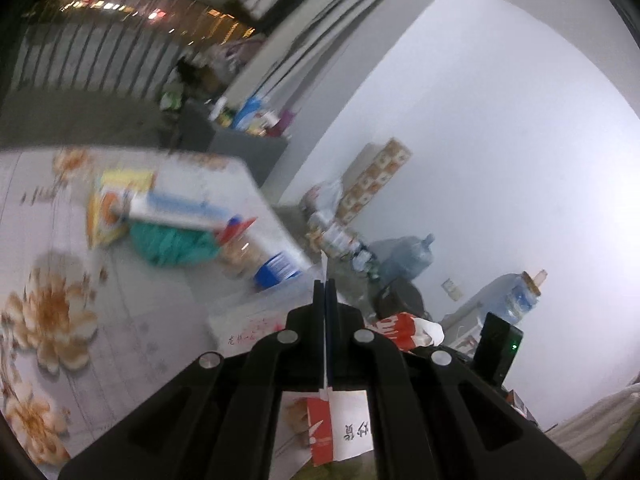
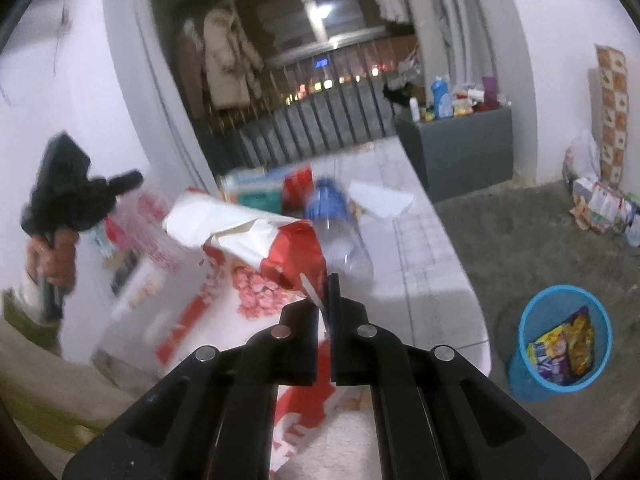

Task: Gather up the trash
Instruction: 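Carry the candy bag with the right gripper toward the blue wastebasket while the left gripper grasps a clear wrapper, then open both grippers over the blue wastebasket to drop the bag and wrapper, then move both grippers back toward the table, then grasp the clear Pepsi bottle around its blue label with the right gripper, then grasp the white glove with the left gripper while the right gripper holds the Pepsi bottle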

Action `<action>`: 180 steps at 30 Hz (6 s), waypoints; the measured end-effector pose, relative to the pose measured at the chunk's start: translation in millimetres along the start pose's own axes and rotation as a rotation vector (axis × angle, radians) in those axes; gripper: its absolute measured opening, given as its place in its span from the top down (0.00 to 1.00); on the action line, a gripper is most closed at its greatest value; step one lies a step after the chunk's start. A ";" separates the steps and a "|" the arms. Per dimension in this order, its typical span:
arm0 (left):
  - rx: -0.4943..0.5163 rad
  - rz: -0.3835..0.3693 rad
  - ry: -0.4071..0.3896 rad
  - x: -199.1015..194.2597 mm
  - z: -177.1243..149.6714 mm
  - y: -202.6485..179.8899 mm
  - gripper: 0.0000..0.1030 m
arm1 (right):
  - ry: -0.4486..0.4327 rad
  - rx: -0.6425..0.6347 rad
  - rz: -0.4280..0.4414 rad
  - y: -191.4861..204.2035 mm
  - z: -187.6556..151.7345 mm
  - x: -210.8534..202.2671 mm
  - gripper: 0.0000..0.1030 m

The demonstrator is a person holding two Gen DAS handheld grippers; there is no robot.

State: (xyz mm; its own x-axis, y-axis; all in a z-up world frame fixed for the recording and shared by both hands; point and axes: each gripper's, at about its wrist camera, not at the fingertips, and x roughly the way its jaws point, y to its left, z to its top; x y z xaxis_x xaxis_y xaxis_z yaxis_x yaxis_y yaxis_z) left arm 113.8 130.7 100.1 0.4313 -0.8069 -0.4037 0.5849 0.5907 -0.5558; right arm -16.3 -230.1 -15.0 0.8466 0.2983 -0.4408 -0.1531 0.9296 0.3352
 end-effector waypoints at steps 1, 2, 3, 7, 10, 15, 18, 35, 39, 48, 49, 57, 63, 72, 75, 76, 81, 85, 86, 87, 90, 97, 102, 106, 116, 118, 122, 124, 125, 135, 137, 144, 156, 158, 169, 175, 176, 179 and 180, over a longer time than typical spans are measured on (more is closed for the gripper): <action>0.019 -0.017 -0.008 -1.6 7.3 -8.2 1.00 | -0.025 0.018 0.001 -5.6 3.2 -8.2 0.98; 0.036 -0.038 -0.013 -1.9 14.1 -15.8 1.00 | -0.062 0.042 -0.007 -14.3 7.1 -20.2 0.98; 0.057 -0.062 -0.017 0.5 21.9 -25.5 1.00 | -0.085 0.055 -0.021 -21.3 9.7 -27.4 0.98; 0.127 -0.114 0.002 25.5 47.0 -55.0 1.00 | -0.170 0.126 -0.163 -58.8 16.8 -61.9 0.98; 0.154 -0.156 0.050 65.1 66.3 -78.2 1.00 | -0.217 0.175 -0.337 -86.8 21.1 -87.9 0.98; 0.184 -0.225 0.209 173.5 88.0 -121.8 1.00 | -0.238 0.219 -0.678 -126.2 22.0 -114.8 0.97; 0.206 -0.230 0.308 237.3 87.1 -148.3 1.00 | -0.216 0.272 -0.809 -152.8 16.5 -118.4 0.97; 0.359 -0.046 0.773 567.6 -50.8 -214.5 1.00 | 0.218 0.460 -0.948 -326.7 -26.9 -13.9 0.94; 0.390 0.037 0.811 616.7 -75.8 -204.7 0.98 | 0.277 0.533 -0.845 -363.2 -32.4 28.4 0.76; 0.347 0.062 0.781 622.4 -73.5 -192.1 0.69 | 0.143 0.737 -0.649 -379.1 -46.1 26.9 0.56; 0.357 0.059 0.770 618.5 -68.9 -194.4 0.67 | 0.131 0.748 -0.643 -378.7 -46.4 22.4 0.56; 0.398 0.024 0.670 568.2 -32.8 -217.8 0.47 | 0.065 0.826 -0.627 -370.9 -50.0 -6.9 0.55; 0.397 -0.003 0.573 500.2 -1.0 -224.8 0.23 | -0.008 0.779 -0.616 -330.5 -32.7 -23.5 0.45; 0.420 -0.005 0.428 373.0 24.9 -210.0 0.05 | -0.085 0.522 -0.687 -224.9 18.6 -41.1 0.13; 0.414 0.018 0.413 335.4 23.3 -197.1 0.05 | -0.089 0.432 -0.714 -196.9 32.0 -38.7 0.08; 0.404 0.027 0.400 318.9 24.1 -190.5 0.05 | -0.088 0.404 -0.725 -188.0 35.3 -37.2 0.08; 0.316 0.124 0.283 263.9 28.7 -161.6 0.05 | -0.114 0.249 -0.787 -140.2 47.0 -28.4 0.08; 0.263 0.183 0.191 223.9 30.3 -138.4 0.05 | -0.146 0.143 -0.798 -106.6 50.5 -19.4 0.08; 0.255 0.189 0.169 213.0 30.1 -132.5 0.05 | -0.149 0.118 -0.793 -100.0 51.5 -17.9 0.08; 0.250 0.195 0.152 204.2 29.5 -127.8 0.05 | -0.149 0.085 -0.791 -90.1 52.5 -15.9 0.08; 0.214 0.218 0.077 172.9 25.9 -111.4 0.05 | -0.176 -0.013 -0.819 -65.0 53.9 -13.6 0.08; 0.084 0.240 -0.083 91.5 15.4 -63.1 0.05 | -0.231 -0.079 -0.705 -38.2 54.1 -10.0 0.08; 0.091 0.304 -0.129 56.4 0.7 -39.2 0.05 | -0.242 -0.049 -0.577 -27.2 61.7 -1.0 0.08; 0.079 0.334 -0.078 49.7 -14.3 -18.0 0.05 | -0.203 -0.007 -0.480 -22.2 66.6 12.5 0.08; 0.138 0.308 0.039 80.5 -38.6 0.2 0.06 | 0.025 0.068 -0.265 -5.1 63.5 64.2 0.09; 0.150 0.301 0.069 90.6 -40.2 3.6 0.06 | 0.064 0.077 -0.227 -0.6 63.2 72.8 0.11; 0.155 0.292 0.123 111.0 -43.5 13.8 0.14 | 0.172 0.076 -0.161 6.9 65.5 105.8 0.15; 0.142 0.286 0.150 121.2 -44.6 20.9 0.18 | 0.224 0.060 -0.142 9.3 66.7 125.0 0.15; 0.135 0.287 0.160 125.3 -45.3 24.1 0.22 | 0.244 0.057 -0.136 10.1 66.9 131.7 0.18; 0.075 0.287 0.210 137.6 -52.4 41.4 0.40 | 0.461 0.053 -0.097 2.5 60.5 189.2 0.45; 0.081 0.286 0.216 135.1 -54.7 40.1 0.41 | 0.460 0.028 -0.114 6.4 57.8 182.6 0.45; 0.133 0.271 0.258 141.9 -66.6 29.7 0.41 | 0.473 0.032 -0.137 5.6 43.6 145.3 0.45; 0.425 0.504 0.327 184.6 -94.2 11.4 0.68 | 0.438 0.149 -0.150 -8.5 21.2 99.9 0.45; 0.395 0.502 0.323 180.6 -89.6 16.0 0.75 | 0.432 0.155 -0.146 -9.9 20.6 98.2 0.45; 0.097 0.204 0.206 103.4 -23.7 6.2 0.91 | 0.409 0.173 -0.123 -14.3 19.7 94.5 0.45; 0.014 0.017 0.160 63.1 -5.0 -15.9 0.91 | 0.401 0.190 -0.112 -16.4 19.8 93.4 0.45; 0.012 0.007 0.154 58.4 -2.3 -23.1 0.91 | 0.400 0.191 -0.111 -16.5 19.8 93.3 0.45; 0.071 0.048 0.117 32.9 2.2 -40.5 0.91 | 0.399 0.189 -0.109 -16.1 19.8 93.5 0.45; 0.112 0.095 0.103 27.2 2.7 -46.4 0.91 | 0.399 0.189 -0.108 -16.0 19.8 93.6 0.45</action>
State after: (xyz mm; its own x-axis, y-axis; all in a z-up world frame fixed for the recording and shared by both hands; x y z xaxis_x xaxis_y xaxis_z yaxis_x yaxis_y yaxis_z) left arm 100.3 81.3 116.9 0.4189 -0.7402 -0.5260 0.6204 0.6563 -0.4294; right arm 75.5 -221.3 -45.2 0.5843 0.2966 -0.7554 0.0523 0.9151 0.3998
